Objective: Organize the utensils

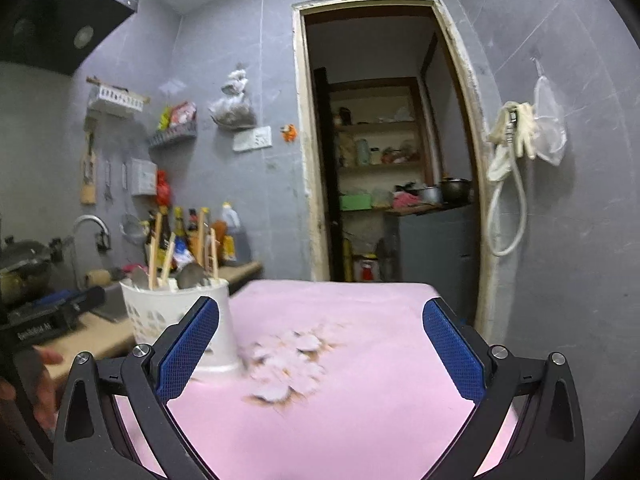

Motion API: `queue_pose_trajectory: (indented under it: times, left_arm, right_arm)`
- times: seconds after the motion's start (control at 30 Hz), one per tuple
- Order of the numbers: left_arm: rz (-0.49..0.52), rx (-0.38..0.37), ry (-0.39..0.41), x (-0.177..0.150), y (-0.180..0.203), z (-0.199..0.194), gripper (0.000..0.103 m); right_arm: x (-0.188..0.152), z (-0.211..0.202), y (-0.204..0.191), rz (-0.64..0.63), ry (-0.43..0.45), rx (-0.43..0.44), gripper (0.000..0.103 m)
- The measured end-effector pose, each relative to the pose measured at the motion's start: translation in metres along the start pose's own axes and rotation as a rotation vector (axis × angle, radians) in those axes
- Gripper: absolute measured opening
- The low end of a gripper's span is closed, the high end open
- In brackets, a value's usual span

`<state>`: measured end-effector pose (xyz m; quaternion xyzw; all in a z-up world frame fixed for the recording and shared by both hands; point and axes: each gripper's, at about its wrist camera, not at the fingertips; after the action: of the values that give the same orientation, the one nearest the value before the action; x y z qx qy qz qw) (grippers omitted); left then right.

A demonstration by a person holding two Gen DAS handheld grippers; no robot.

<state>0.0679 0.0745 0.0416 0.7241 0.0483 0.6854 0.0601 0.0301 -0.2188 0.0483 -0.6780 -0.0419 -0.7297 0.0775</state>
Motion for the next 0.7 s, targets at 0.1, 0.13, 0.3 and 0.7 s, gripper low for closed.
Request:
queue_pose_trajectory:
  times: [0.1, 0.13, 0.3, 0.7]
  left_arm:
    - [0.015, 0.008, -0.002, -0.007, 0.000, -0.009, 0.099]
    - [0.022, 0.008, -0.003, -0.009, 0.000, -0.011, 0.099]
    - [0.039, -0.006, 0.002, -0.015, 0.002, -0.020, 0.099]
    - [0.068, -0.033, 0.010, -0.018, 0.011, -0.028, 0.099]
  right_arm:
    - [-0.004, -0.012, 0.001, -0.018, -0.010, -0.033, 0.103]
    - [-0.005, -0.015, 0.001, -0.023, -0.016, -0.041, 0.103]
    - [-0.008, -0.026, -0.002, -0.040, -0.030, -0.058, 0.103]
    - [-0.011, -0.035, -0.003, -0.040, -0.045, -0.056, 0.103]
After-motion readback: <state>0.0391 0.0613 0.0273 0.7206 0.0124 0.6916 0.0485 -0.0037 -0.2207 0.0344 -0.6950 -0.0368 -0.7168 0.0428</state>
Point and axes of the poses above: each gripper's, at about its wrist camera, not at the fingertips, and z roughly the way its jaws point, y to its right, x to its top, and after that the axes turned 10 degrees about y, right-handed
